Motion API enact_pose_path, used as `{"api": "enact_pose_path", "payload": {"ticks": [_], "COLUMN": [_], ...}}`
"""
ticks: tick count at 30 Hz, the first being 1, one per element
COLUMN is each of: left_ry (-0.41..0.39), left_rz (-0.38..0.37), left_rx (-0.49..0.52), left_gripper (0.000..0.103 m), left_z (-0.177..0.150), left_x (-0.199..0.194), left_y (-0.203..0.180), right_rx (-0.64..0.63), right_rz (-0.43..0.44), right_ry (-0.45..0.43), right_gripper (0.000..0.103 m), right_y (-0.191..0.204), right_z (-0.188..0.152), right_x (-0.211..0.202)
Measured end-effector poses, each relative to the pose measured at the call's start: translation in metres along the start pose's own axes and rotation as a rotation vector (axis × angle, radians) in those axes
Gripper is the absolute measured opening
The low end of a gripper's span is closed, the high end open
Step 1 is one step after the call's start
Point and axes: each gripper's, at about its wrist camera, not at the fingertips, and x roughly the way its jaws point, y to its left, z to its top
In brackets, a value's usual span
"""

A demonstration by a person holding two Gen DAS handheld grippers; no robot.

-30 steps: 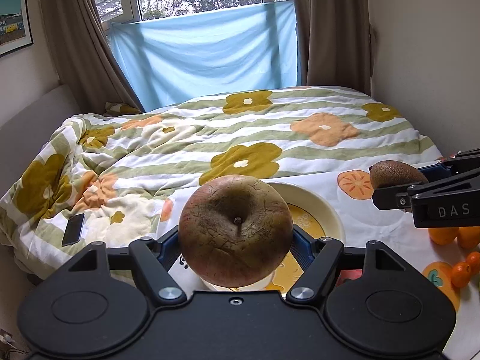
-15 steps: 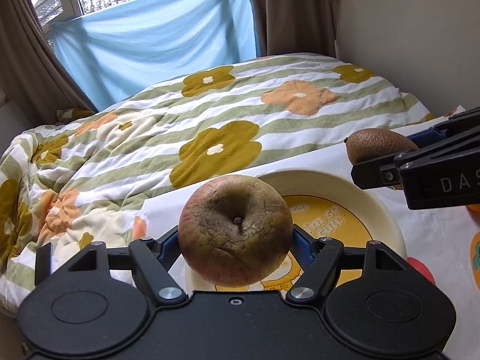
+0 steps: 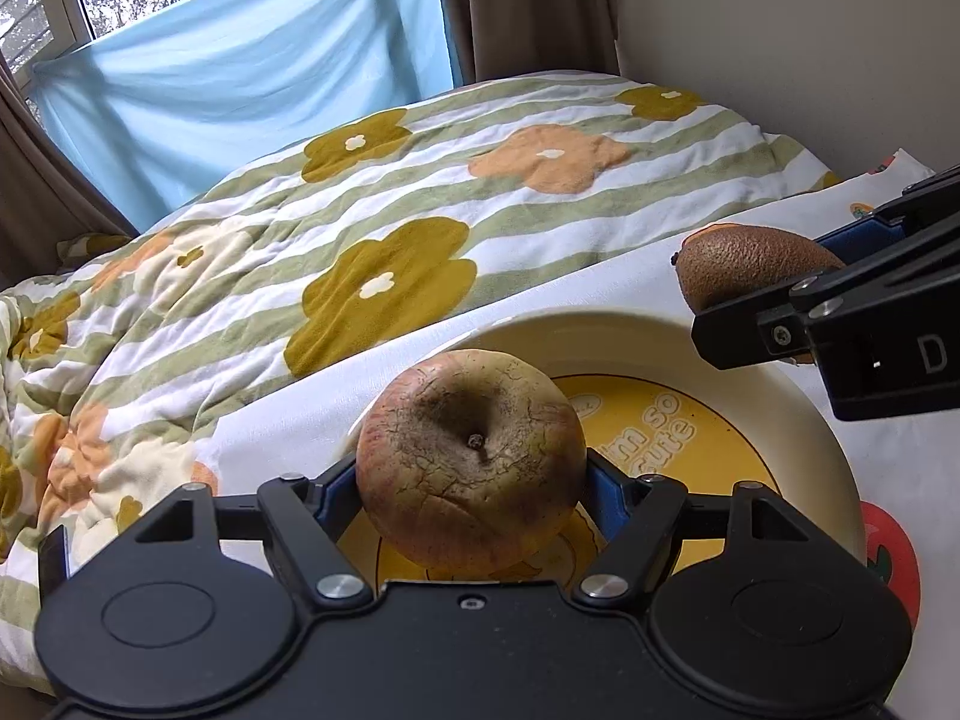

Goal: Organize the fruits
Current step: 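Carry the apple and kiwi to the cream bowl with both tools, then release the apple into the bowl while the right tool releases the kiwi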

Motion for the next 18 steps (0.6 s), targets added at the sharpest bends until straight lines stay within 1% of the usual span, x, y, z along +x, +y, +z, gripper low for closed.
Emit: {"api": "enact_pose_path", "payload": {"ticks": [1, 3, 5, 6, 7, 9, 12, 18], "left_ry": [0.003, -0.019, -0.042, -0.05, -0.059, -0.069, -0.061, -0.039], "left_rz": [0.0, 0.009, 0.004, 0.004, 0.005, -0.002, 0.008, 0.009], "left_rx": [0.0, 0.013, 0.025, 0.026, 0.022, 0.013, 0.017, -0.04], "left_gripper": [0.078, 0.079, 0.086, 0.094, 0.098, 0.099, 0.099, 0.099], "left_z": [0.0, 0.001, 0.003, 0.004, 0.005, 0.005, 0.001, -0.014], "left_x": [0.0, -0.001, -0.006, -0.008, -0.01, -0.017, -0.024, -0.04], "left_y": [0.0, 0.0, 0.001, 0.001, 0.002, 0.006, 0.008, 0.018], "right_rx": [-0.001, -0.003, -0.006, -0.005, -0.005, -0.01, -0.026, -0.047], "right_rz": [-0.001, -0.001, -0.001, -0.001, 0.0, 0.003, 0.008, 0.025], "right_ry": [0.0, 0.001, 0.001, 0.002, 0.002, 0.004, 0.006, 0.024], "right_gripper": [0.064, 0.064, 0.064, 0.064, 0.064, 0.064, 0.064, 0.064], "right_y": [0.0, 0.0, 0.002, 0.002, 0.002, 0.004, 0.007, 0.015], "right_z": [0.0, 0.001, 0.001, 0.001, 0.001, 0.003, 0.004, 0.004], "right_x": [0.0, 0.0, 0.0, 0.0, 0.0, -0.001, -0.001, 0.008]}}
